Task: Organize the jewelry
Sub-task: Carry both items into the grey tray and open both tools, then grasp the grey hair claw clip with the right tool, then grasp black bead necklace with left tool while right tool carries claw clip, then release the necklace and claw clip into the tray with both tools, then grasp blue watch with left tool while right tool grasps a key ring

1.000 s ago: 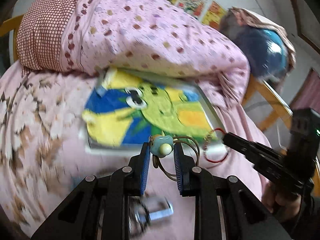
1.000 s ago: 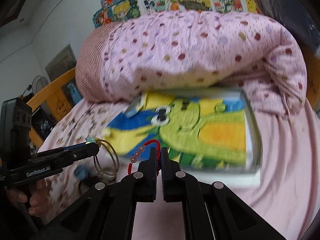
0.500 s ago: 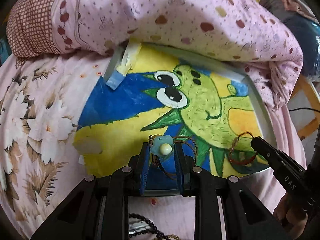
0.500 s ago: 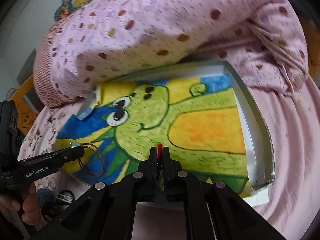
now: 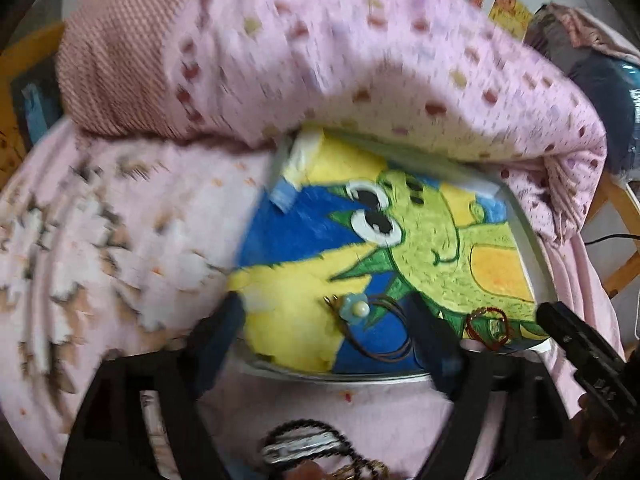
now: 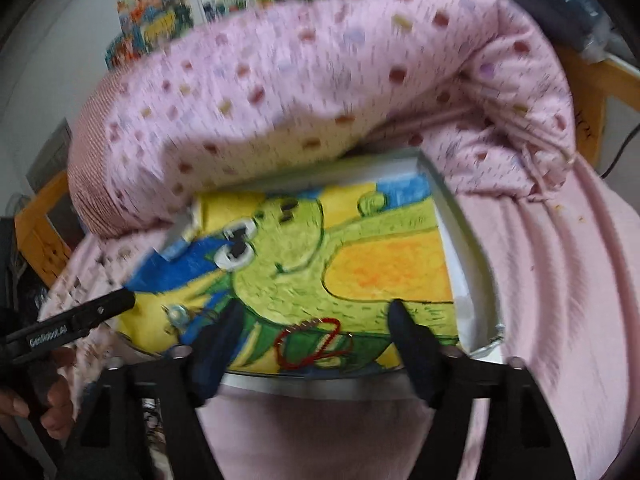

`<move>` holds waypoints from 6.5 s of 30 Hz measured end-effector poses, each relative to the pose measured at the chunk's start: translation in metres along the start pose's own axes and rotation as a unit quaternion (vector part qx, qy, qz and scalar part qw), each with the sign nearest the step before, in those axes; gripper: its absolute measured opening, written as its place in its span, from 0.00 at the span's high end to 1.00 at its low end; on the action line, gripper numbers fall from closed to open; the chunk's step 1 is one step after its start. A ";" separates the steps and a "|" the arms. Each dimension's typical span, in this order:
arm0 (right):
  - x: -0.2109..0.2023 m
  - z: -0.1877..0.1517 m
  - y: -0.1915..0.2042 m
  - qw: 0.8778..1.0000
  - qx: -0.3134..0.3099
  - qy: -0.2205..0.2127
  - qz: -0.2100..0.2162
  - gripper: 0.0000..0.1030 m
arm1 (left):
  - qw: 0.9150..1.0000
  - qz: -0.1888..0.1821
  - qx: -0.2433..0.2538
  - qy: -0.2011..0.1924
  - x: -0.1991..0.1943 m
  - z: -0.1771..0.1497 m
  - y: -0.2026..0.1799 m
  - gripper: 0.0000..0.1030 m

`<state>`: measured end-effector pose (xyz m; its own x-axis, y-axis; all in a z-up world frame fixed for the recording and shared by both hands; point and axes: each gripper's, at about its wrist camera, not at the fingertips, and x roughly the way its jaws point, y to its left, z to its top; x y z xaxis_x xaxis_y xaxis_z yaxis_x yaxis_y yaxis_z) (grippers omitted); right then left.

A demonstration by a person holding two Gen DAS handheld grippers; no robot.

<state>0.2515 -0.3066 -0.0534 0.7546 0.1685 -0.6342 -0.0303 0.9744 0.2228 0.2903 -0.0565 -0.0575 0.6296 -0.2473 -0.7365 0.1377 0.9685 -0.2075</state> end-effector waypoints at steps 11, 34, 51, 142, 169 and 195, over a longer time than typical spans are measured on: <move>-0.094 -0.023 0.060 0.993 -0.047 -0.099 0.037 0.00 | 0.992 0.017 0.028 -0.121 -0.112 -0.032 0.028 0.03; -0.074 -0.114 0.089 0.981 -0.176 0.055 0.056 0.00 | 0.997 -0.057 0.049 0.021 -0.119 -0.119 0.065 0.03; -0.015 -0.129 0.100 0.943 -0.289 0.131 0.104 0.00 | 0.983 -0.144 0.046 0.105 -0.061 -0.121 0.057 0.63; -0.012 -0.008 0.013 0.997 -0.080 -0.003 0.016 0.16 | 0.996 -0.080 0.034 0.000 -0.018 -0.007 -0.012 0.34; -0.111 -0.092 0.132 0.975 -0.198 -0.027 0.094 0.00 | 0.999 0.012 0.042 0.023 -0.154 -0.113 0.091 0.07; -0.037 -0.130 0.144 0.973 -0.158 0.114 0.124 0.28 | 0.992 -0.082 0.040 0.089 -0.074 -0.115 0.087 0.34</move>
<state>0.1339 -0.1533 -0.0945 0.5347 0.3986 -0.7451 -0.4213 0.8901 0.1739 0.1675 0.0424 -0.0952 0.4494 -0.3955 -0.8010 0.2916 0.9125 -0.2869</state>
